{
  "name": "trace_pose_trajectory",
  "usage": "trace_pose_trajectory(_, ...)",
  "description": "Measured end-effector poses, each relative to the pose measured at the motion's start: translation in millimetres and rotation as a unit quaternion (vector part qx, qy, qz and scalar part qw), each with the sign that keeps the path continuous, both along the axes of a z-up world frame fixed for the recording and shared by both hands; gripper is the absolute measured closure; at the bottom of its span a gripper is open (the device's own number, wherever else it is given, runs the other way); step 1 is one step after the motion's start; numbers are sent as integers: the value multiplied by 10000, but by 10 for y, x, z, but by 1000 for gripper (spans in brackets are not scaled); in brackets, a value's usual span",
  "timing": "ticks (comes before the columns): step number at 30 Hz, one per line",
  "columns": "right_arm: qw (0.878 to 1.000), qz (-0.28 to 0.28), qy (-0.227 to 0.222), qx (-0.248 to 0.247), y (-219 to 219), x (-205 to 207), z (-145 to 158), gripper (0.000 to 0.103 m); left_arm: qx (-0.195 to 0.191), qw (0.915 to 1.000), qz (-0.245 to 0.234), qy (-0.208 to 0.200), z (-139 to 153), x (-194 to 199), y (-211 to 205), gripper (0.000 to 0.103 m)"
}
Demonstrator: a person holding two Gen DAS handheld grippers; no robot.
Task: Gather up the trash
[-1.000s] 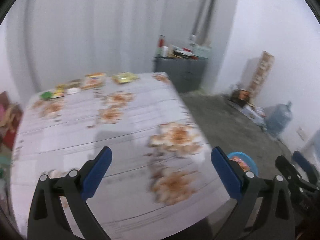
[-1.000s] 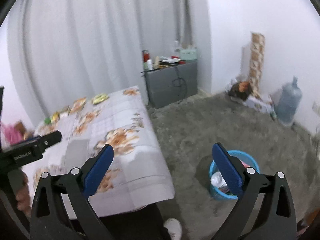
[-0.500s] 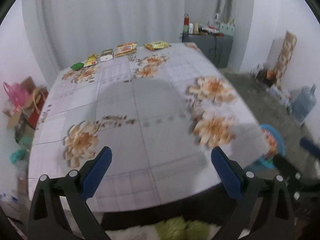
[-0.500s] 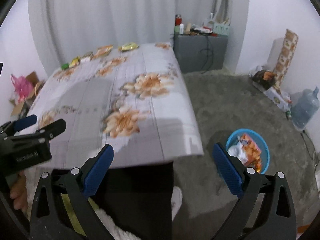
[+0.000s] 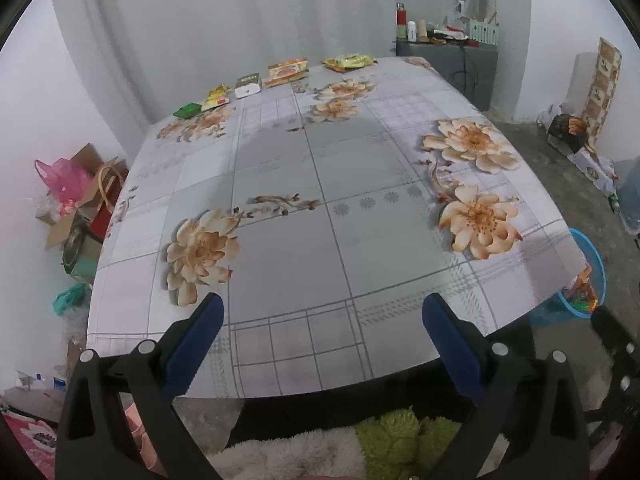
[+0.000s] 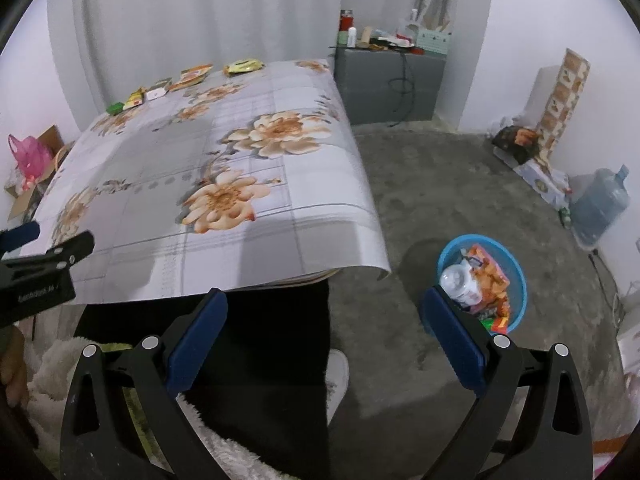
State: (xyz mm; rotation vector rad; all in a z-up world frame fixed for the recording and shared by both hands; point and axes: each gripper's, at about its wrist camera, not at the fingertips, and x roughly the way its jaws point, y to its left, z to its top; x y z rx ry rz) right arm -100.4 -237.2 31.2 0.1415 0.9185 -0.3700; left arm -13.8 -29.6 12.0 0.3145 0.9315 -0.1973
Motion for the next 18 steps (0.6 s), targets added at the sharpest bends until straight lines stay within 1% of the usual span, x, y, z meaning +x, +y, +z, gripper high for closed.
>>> trace_pose_trajectory(3, 9999, -118, 4, -37, -85, -12, 3, 8, 79, 10000, -44, 27, -22, -4, -38, 6)
trace_pose_trajectory(9, 9992, -390, -129, -13, -237, -85, 62, 8, 191, 9997, -179, -2, 1, 44, -112, 6)
trace_pose_trajectory(12, 9988, -421, -239, 28, -262, -105, 112, 8, 449, 9981, -381, -199, 65, 103, -122, 6)
trace_pose_trajectory(14, 9988, -403, -279, 26, -261, -105, 125, 8, 639, 9964, -418, -366, 87, 94, -75, 6)
trace_pose_trajectory(16, 9989, -374, -293, 24, -246, -100, 117, 8, 643, 9969, -331, -318, 75, 79, 16, 6)
trace_pose_trajectory(18, 9990, -347, -276, 17, -234, -93, 96, 8, 537, 9983, -162, -140, 41, 65, 132, 6)
